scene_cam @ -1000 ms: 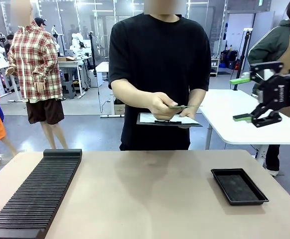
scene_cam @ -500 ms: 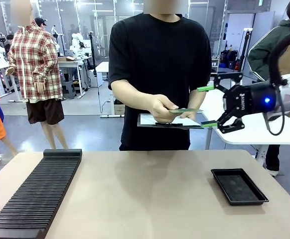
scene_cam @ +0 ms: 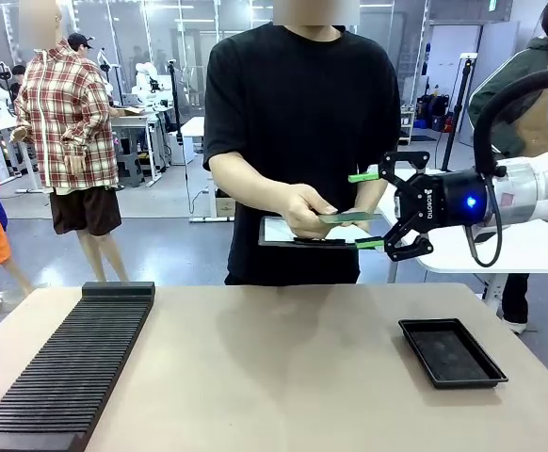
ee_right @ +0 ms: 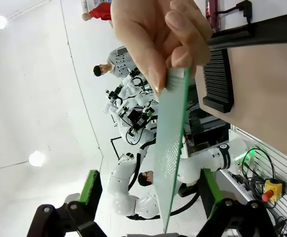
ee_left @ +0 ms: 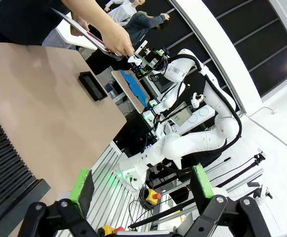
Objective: Inspect the PCB.
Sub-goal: Pick up the Blank PCB that the human is holding.
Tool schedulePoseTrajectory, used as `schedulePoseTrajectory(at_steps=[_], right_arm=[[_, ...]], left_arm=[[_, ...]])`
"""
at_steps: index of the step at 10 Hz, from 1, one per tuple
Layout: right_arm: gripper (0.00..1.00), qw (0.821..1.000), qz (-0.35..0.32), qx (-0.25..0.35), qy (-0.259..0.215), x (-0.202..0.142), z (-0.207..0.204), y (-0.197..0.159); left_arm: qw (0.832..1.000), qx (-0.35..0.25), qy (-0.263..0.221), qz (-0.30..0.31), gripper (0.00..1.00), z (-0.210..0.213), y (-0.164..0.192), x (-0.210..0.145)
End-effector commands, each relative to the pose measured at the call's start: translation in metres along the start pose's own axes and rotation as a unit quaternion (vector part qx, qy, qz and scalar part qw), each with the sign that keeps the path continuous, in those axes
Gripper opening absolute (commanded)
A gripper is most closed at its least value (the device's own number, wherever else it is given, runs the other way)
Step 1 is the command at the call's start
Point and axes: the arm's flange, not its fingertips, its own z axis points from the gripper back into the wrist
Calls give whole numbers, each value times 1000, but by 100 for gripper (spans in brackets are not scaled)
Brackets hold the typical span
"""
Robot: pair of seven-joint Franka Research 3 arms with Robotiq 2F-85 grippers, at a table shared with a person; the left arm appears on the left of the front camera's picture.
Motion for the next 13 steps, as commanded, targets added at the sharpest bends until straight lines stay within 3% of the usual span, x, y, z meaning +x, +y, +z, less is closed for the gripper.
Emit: schedulePoseTrajectory(at_steps=[1, 2, 3, 4, 5, 7, 8, 9, 10, 13], right_arm=[[100, 1000, 0, 16, 10, 4, -3, 2], [100, 1000, -2, 20, 15, 5, -6, -1], [57, 1000, 2, 27, 15, 6, -5, -1], [40, 999, 3, 30, 14, 6, -4, 0], [0, 999, 3, 34, 12, 6, -3, 1], [0, 999, -3, 35, 12, 8, -4, -2], [13, 999, -6, 37, 13, 10, -5, -3], [3, 999, -8, 39, 13, 11, -5, -4], [0, 999, -11, 40, 13, 13, -6, -5], [0, 999, -16, 41, 7, 16, -3, -7]], left_arm=[[1000, 4, -1, -5, 100, 1, -3, 2], [1000, 4, -1, -5, 100, 1, -3, 2], [1000, 4, -1, -5, 100, 1, -3, 2], [1000, 4, -1, -5, 100, 1, -3, 2], [1000, 4, -1, -5, 100, 1, -3, 2], [1000, 4, -1, -5, 100, 1, -3, 2], [1000, 4, -1, -5, 100, 1, -3, 2], [1000, 4, -1, -5, 100, 1, -3, 2], [1000, 4, -1, -5, 100, 1, -3, 2], [1000, 4, -1, -5, 100, 1, -3, 2]])
